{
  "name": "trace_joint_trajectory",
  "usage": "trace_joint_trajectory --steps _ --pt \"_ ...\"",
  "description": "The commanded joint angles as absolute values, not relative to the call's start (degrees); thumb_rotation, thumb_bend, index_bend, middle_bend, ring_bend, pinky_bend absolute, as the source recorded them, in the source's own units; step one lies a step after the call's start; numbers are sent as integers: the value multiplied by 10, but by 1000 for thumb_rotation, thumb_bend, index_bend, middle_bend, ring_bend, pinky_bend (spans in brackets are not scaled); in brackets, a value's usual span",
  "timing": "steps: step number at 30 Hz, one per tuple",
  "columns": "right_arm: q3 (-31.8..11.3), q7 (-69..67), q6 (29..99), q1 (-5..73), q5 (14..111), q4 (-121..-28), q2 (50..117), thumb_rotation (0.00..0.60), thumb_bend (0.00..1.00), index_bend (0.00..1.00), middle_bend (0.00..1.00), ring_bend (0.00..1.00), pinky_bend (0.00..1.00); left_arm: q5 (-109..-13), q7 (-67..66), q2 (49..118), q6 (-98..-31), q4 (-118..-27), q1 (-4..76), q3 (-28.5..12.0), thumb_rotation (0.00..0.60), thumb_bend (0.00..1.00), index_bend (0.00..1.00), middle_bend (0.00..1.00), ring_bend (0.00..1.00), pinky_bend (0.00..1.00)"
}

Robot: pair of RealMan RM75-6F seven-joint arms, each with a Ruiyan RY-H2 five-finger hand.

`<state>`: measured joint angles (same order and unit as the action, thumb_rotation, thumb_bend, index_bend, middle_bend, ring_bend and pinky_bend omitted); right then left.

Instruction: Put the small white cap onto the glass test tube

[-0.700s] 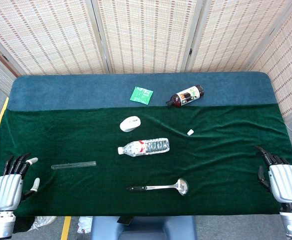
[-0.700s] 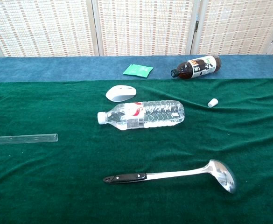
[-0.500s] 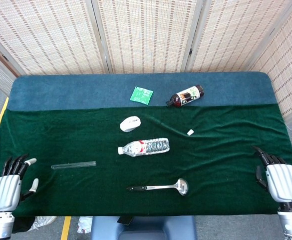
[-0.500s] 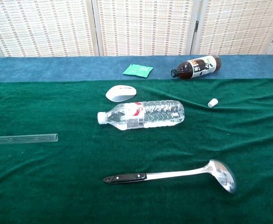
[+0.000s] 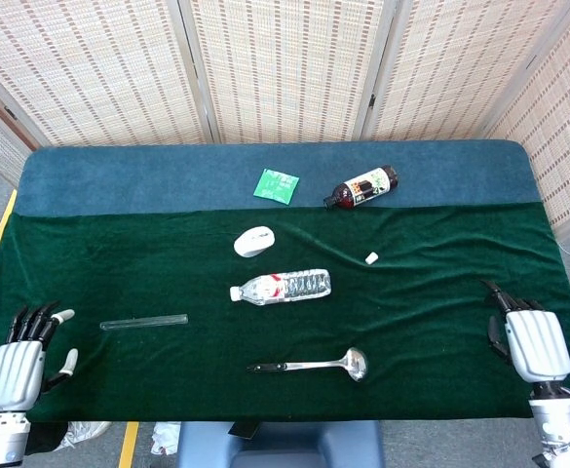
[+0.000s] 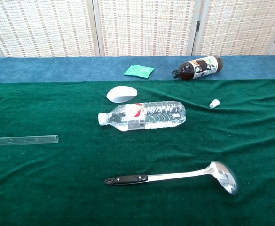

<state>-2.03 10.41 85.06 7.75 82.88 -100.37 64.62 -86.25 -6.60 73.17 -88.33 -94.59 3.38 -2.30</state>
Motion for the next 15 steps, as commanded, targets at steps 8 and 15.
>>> trace_joint_trajectory --steps 8,15 --pt "-84 182 679 190 716 -1001 679 600 748 186 779 970 877 -862 -71 732 -880 -951 34 -21 600 432 266 149 124 0" --pt "-116 224 550 279 590 -937 719 600 784 186 966 1000 1000 -855 -74 731 -880 -953 29 -19 600 432 267 149 122 0"
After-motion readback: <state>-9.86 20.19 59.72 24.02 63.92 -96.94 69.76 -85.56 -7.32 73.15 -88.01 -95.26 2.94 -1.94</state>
